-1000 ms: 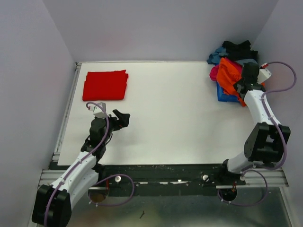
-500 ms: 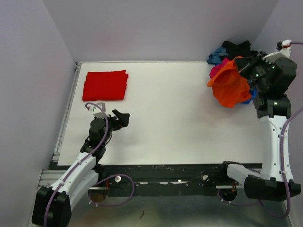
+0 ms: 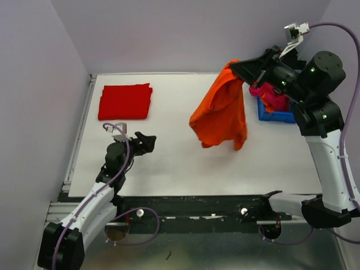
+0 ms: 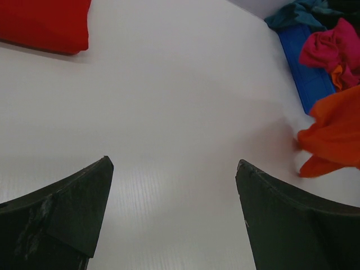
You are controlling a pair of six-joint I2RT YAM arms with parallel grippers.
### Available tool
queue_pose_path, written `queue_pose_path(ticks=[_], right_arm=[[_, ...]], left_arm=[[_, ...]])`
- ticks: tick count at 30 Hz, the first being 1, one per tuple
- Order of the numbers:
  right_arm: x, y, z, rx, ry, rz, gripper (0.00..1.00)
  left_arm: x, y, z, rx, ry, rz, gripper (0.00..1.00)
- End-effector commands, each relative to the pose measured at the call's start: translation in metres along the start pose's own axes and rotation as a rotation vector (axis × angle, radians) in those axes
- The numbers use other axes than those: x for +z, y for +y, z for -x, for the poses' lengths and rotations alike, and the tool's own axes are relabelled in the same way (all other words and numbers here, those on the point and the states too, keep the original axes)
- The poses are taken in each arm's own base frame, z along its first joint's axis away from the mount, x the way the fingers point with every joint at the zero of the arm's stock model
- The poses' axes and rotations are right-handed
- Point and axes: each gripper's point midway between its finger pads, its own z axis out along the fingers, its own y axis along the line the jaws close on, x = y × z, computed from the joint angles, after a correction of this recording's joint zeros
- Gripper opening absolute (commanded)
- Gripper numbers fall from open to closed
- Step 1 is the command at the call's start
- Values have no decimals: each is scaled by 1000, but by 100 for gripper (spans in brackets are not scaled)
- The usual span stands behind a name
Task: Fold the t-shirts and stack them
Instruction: Move the tshirt to the center of the board
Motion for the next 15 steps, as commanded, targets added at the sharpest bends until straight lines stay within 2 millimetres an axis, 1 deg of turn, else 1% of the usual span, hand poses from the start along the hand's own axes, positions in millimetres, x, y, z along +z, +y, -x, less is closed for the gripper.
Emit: queue_pose_path(ticks=[1,2,3,4,6,7,9,10,11,12,13,15], right_arm=[[13,-10,-7,26,25,-27,1],[15,-18,-10,30,29,-60,1],[18,-32,-15,42,35,-115,1],[21,-52,-22,57,43,-199,1],[26,-92,-44,74,83,-343,2],[27,-112,-58,82,110,-415,15],[24,-148,-89,92,177,-545,80],[23,-164,-106,87,222,-593,90],[19,-177,-125,88,266,-632,91],[16,-185,-139,87,296,-649,91],[11,-192,-157,93,330,-663,91],[2,-202,-188,98,367,-664,88]], left_arm=[[-5,-24,1,38,-10,-138,99],[-6,-29,1,41,-13,-161,99],[-7,-31,1,44,-16,-177,99],[-9,-36,2,49,-24,-204,99],[-11,-44,0,56,-22,-252,99],[-12,-48,0,59,-22,-273,99],[-11,-55,-4,64,-6,-307,99],[-8,-56,-7,65,9,-306,99],[-6,-56,-10,68,27,-298,99],[-2,-52,-15,69,50,-275,99],[1,-51,-17,73,63,-262,99],[9,-49,-27,76,115,-239,99]])
